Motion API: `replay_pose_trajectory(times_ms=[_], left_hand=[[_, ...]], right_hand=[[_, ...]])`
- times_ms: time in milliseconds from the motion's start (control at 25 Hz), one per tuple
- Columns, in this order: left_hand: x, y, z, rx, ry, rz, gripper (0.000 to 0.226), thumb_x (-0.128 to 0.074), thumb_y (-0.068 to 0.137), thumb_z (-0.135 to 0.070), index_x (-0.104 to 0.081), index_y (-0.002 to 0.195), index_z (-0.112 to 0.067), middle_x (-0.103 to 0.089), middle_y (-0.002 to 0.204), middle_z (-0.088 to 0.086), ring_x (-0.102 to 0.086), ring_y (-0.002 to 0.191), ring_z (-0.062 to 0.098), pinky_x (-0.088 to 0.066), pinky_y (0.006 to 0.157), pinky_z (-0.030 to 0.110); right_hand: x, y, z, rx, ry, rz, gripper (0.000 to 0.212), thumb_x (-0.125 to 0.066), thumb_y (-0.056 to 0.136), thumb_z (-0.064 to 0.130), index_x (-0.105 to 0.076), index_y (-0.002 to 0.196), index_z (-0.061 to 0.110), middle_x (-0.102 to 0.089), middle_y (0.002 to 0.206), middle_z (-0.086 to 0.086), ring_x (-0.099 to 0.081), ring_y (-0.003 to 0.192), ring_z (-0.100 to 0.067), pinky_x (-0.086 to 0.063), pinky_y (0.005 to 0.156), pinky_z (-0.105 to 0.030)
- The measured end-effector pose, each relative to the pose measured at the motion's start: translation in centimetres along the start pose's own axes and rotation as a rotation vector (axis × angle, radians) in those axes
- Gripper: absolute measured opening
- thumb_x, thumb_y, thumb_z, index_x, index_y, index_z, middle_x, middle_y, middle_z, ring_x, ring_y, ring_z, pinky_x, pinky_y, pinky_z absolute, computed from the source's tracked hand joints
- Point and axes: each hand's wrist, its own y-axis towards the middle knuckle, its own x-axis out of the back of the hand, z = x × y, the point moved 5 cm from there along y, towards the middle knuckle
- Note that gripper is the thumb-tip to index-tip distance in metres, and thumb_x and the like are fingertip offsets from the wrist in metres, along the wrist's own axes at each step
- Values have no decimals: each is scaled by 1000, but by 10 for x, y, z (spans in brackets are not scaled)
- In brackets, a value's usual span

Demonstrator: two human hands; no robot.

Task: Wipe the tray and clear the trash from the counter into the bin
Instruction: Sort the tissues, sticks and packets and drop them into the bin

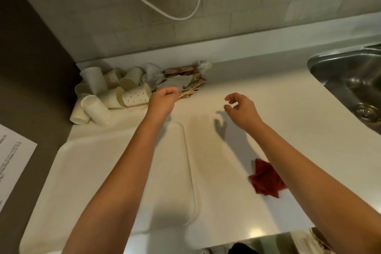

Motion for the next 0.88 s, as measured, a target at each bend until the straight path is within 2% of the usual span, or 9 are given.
replay_pose_trajectory(times_ms=[120,200,280,360,480,640,760,880], left_hand=[[-6,39,-3,-45,203,-39,28,-53,89,-10,-65,114,-10,-64,111,4,-57,100,14,-39,80,17],[-14,64,1,-78,340,-28,29,-51,89,-7,-67,113,-6,-64,119,8,-57,110,20,-36,79,15],[-26,85,10,-102,510,36,29,-47,88,-11,-68,104,2,-66,114,16,-58,104,26,-35,72,20],[-39,104,20,-134,651,93,44,-41,82,-26,-67,99,5,-65,110,21,-60,100,30,-41,76,28],[-48,134,30,-140,777,46,42,-50,88,-28,-57,126,-10,-57,130,13,-52,120,29,-41,100,33],[-55,159,30,-184,942,65,47,-48,91,-27,-42,137,-20,-51,135,9,-50,121,27,-42,96,35],[-52,176,33,-167,989,25,45,-48,94,-29,-41,138,-21,-54,132,8,-50,120,28,-39,97,39],[-50,182,32,-216,1024,-8,40,-44,97,-26,-44,137,-23,-55,131,9,-49,121,28,-36,101,38]], right_hand=[[-6,40,-5,18,-83,17,25,-55,90,16,-59,115,12,-55,115,-9,-48,86,-16,-37,78,-24],[-8,64,-8,42,-130,48,27,-53,90,14,-59,117,11,-54,119,-10,-50,91,-16,-38,79,-24],[-11,93,-10,87,-226,65,31,-49,91,11,-57,120,10,-51,124,-13,-55,100,-26,-42,84,-28],[-16,125,-9,136,-377,79,36,-45,90,8,-55,124,12,-46,131,-13,-50,113,-33,-42,92,-34],[-32,173,-1,270,-563,124,43,-43,89,4,-50,130,18,-38,142,-7,-39,124,-31,-41,97,-38],[-58,219,8,365,-672,204,51,-42,90,3,-40,137,22,-27,151,-1,-32,132,-29,-40,100,-44],[-79,240,9,419,-723,248,56,-45,91,6,-33,143,23,-21,154,-1,-27,135,-30,-39,100,-47],[-89,250,2,400,-739,267,50,-50,91,18,-39,139,21,-32,150,-3,-30,134,-29,-36,100,-45]])
